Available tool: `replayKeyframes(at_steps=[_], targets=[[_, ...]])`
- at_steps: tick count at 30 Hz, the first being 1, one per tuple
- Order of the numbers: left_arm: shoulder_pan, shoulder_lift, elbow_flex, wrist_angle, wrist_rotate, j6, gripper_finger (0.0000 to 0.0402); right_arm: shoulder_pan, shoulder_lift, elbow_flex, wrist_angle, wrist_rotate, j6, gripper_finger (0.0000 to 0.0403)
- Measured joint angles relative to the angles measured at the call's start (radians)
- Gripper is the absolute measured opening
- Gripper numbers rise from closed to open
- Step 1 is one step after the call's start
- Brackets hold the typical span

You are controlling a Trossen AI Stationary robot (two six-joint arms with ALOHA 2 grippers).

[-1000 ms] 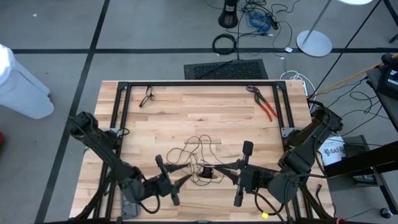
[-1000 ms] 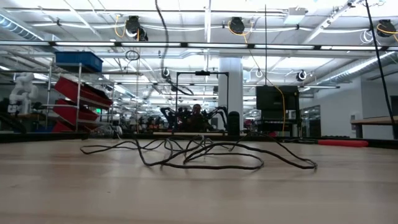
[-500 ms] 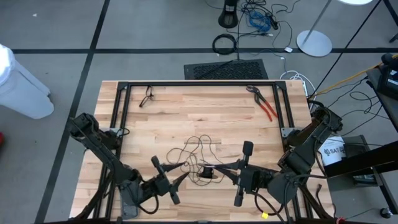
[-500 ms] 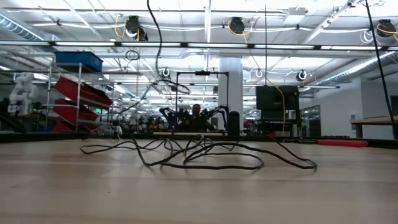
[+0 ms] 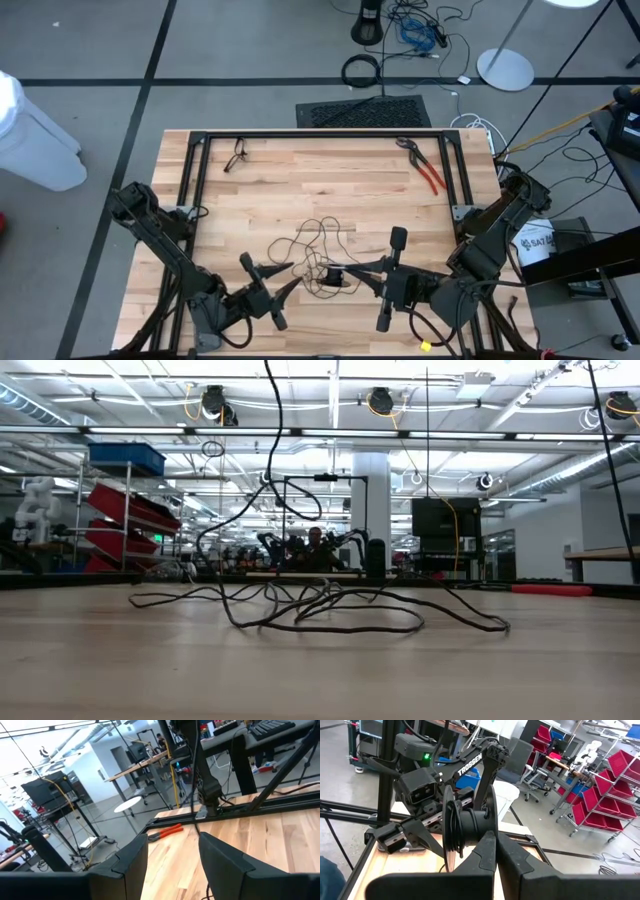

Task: Coil cords
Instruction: Coil the black wire onto the spool

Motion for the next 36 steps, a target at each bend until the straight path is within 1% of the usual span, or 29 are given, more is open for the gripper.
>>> replayKeyframes(at_steps=[2, 4, 10, 13, 15, 20, 33, 36], targets=[[0.000, 0.000, 0.000, -0.004, 0.000, 0.000, 0.0178, 0.000, 0.000, 0.000, 0.000, 0.000, 0.000, 0.0000], [0.000, 0.000, 0.000, -0.004, 0.001, 0.000, 0.0165, 0.000, 0.000, 0.000, 0.000, 0.000, 0.000, 0.0000], [0.001, 0.000, 0.000, -0.026, 0.014, -0.001, 0.0100, 0.000, 0.000, 0.000, 0.000, 0.000, 0.000, 0.0000], [0.001, 0.000, 0.000, -0.027, 0.093, -0.003, 0.0076, 0.000, 0.000, 0.000, 0.000, 0.000, 0.000, 0.0000], [0.003, 0.000, 0.000, -0.027, 0.135, -0.022, 0.0067, 0.000, 0.000, 0.000, 0.000, 0.000, 0.000, 0.0000], [0.010, 0.000, 0.000, -0.033, 0.147, -0.054, 0.0064, 0.000, 0.000, 0.000, 0.000, -0.001, 0.000, 0.0000], [0.010, 0.000, 0.000, -0.033, 0.119, -0.055, 0.0064, 0.000, 0.000, 0.000, 0.000, -0.001, 0.000, 0.0000], [0.010, 0.000, 0.000, -0.035, 0.137, -0.056, 0.0064, 0.000, 0.000, 0.000, 0.000, -0.001, 0.000, 0.0000]])
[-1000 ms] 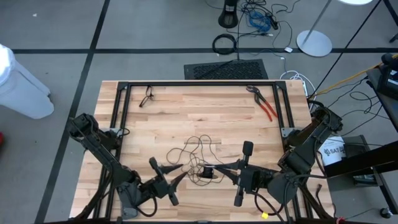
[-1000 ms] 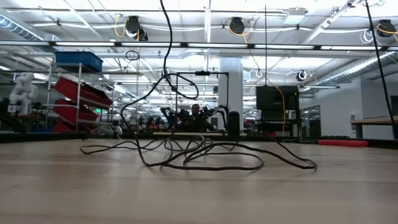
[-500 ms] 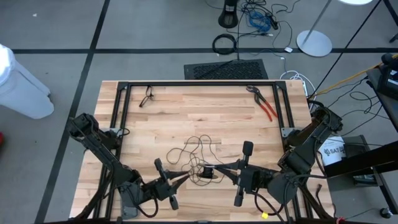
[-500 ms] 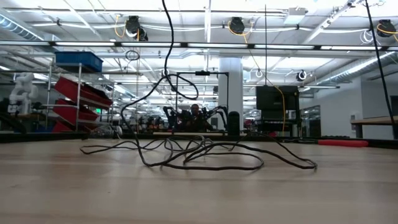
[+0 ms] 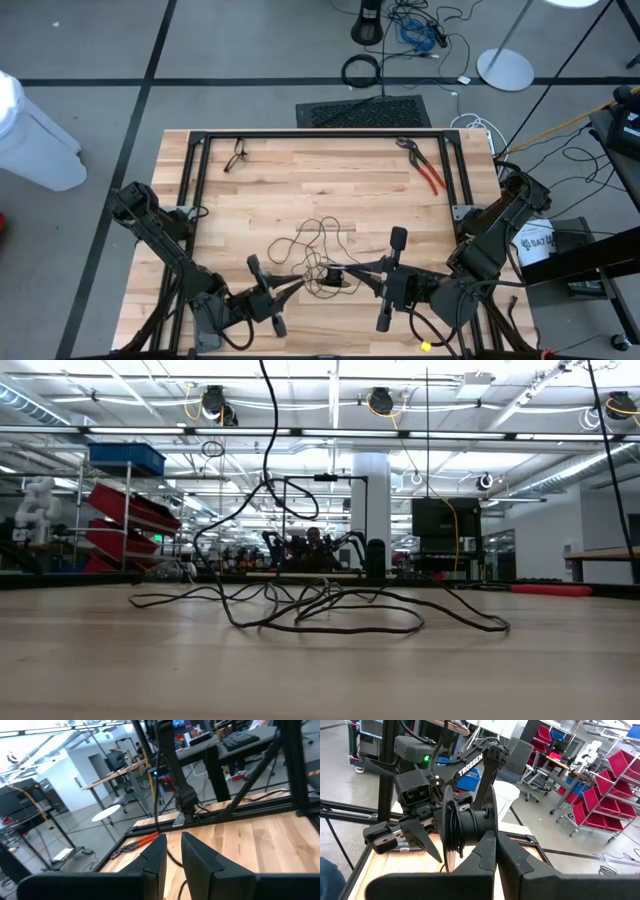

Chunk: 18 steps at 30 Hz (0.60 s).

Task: Coil cords
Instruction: Coil the black wire onto the spool

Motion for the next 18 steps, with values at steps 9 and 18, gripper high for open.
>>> replayKeyframes(at_steps=[9, 18], targets=[[0.030, 0.000, -0.001, -0.124, 0.026, -0.125, 0.0064, 0.000, 0.000, 0.000, 0.000, 0.000, 0.000, 0.0000], [0.034, 0.000, -0.001, -0.130, 0.031, -0.129, 0.0067, 0.000, 0.000, 0.000, 0.000, 0.000, -0.002, 0.0000]])
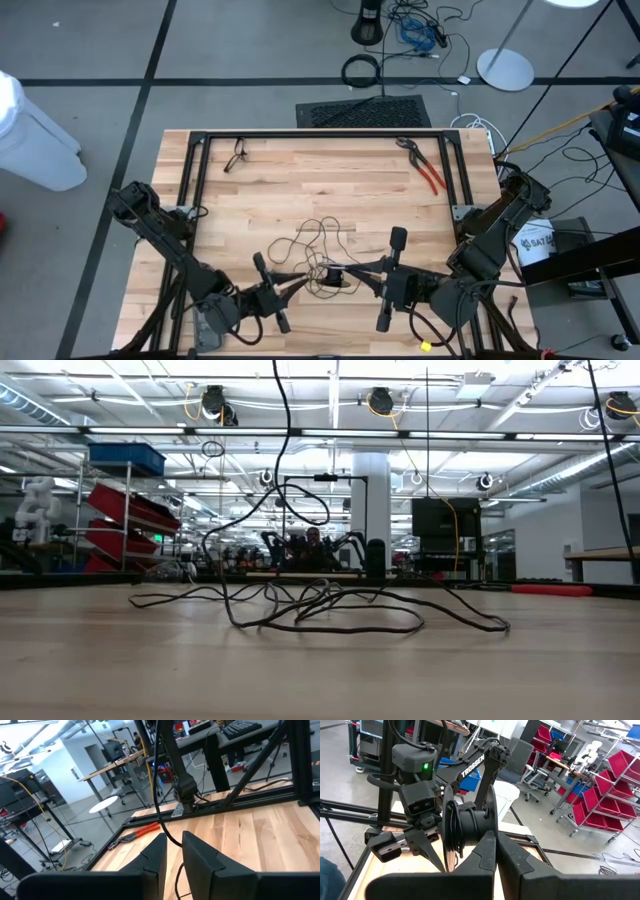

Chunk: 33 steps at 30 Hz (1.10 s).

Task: Coil cords
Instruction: Coil the black wire onto the spool

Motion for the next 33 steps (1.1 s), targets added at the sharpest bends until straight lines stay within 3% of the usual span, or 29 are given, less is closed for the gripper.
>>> replayKeyframes(at_steps=[3, 10, 14, 19, 33], targets=[[0.001, 0.000, 0.000, 0.000, 0.012, -0.007, 0.0094, 0.000, 0.000, 0.000, 0.000, 0.000, 0.001, 0.0000], [0.005, 0.000, 0.000, 0.003, -0.044, -0.026, 0.0198, 0.000, 0.000, 0.000, 0.000, 0.000, 0.001, 0.0000], [0.005, 0.000, 0.000, 0.003, -0.050, -0.026, 0.0227, 0.000, 0.000, 0.000, 0.000, 0.000, 0.000, 0.0000], [0.005, 0.000, 0.000, 0.003, -0.050, -0.026, 0.0220, 0.000, 0.000, 0.000, 0.000, 0.000, -0.002, 0.0000], [0.005, 0.000, 0.000, 0.002, -0.030, -0.052, 0.0126, 0.000, 0.000, 0.000, 0.000, 0.000, 0.000, 0.0000]])
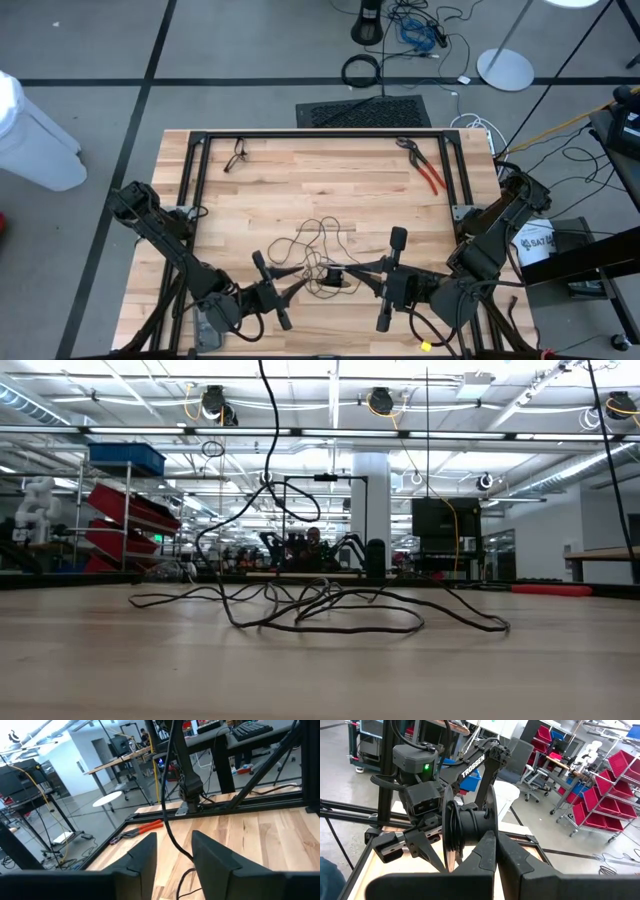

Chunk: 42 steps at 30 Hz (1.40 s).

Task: Coil cords
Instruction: Coil the black wire onto the spool

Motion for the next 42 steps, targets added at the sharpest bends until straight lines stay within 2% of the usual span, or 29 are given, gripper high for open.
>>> replayKeyframes(at_steps=[5, 12, 16, 20, 27, 32, 36, 39, 42], targets=[[0.001, 0.000, 0.000, -0.002, -0.003, 0.001, 0.0091, -0.005, 0.000, 0.000, -0.001, 0.000, 0.001, 0.0000], [0.006, 0.000, 0.000, -0.037, -0.030, 0.008, 0.0009, -0.037, 0.000, 0.000, -0.067, -0.008, 0.057, 0.0000], [0.032, 0.000, 0.000, -0.052, -0.057, 0.013, 0.0012, -0.075, 0.000, 0.000, -0.105, -0.012, 0.106, 0.0000], [0.070, 0.000, 0.000, -0.076, -0.076, 0.062, 0.0013, -0.123, 0.000, 0.000, -0.105, -0.089, 0.133, 0.0000], [0.177, -0.011, 0.000, -0.238, -0.074, 0.054, 0.0013, -0.230, 0.002, -0.048, -0.100, -0.088, 0.163, 0.0000], [0.289, -0.042, 0.000, -0.475, 0.053, -0.085, 0.0013, -0.312, 0.002, -0.058, -0.148, -0.088, 0.164, 0.0000], [0.373, -0.094, -0.004, -0.676, 0.150, -0.207, 0.0013, -0.363, -0.032, -0.058, -0.256, -0.110, 0.195, 0.0000], [0.417, -0.160, -0.046, -0.696, 0.209, -0.219, 0.0013, -0.400, -0.068, -0.058, -0.352, -0.136, 0.215, 0.0000], [0.467, -0.243, -0.105, -0.620, 0.330, -0.163, 0.0013, -0.444, -0.098, -0.058, -0.399, -0.171, 0.202, 0.0000]])
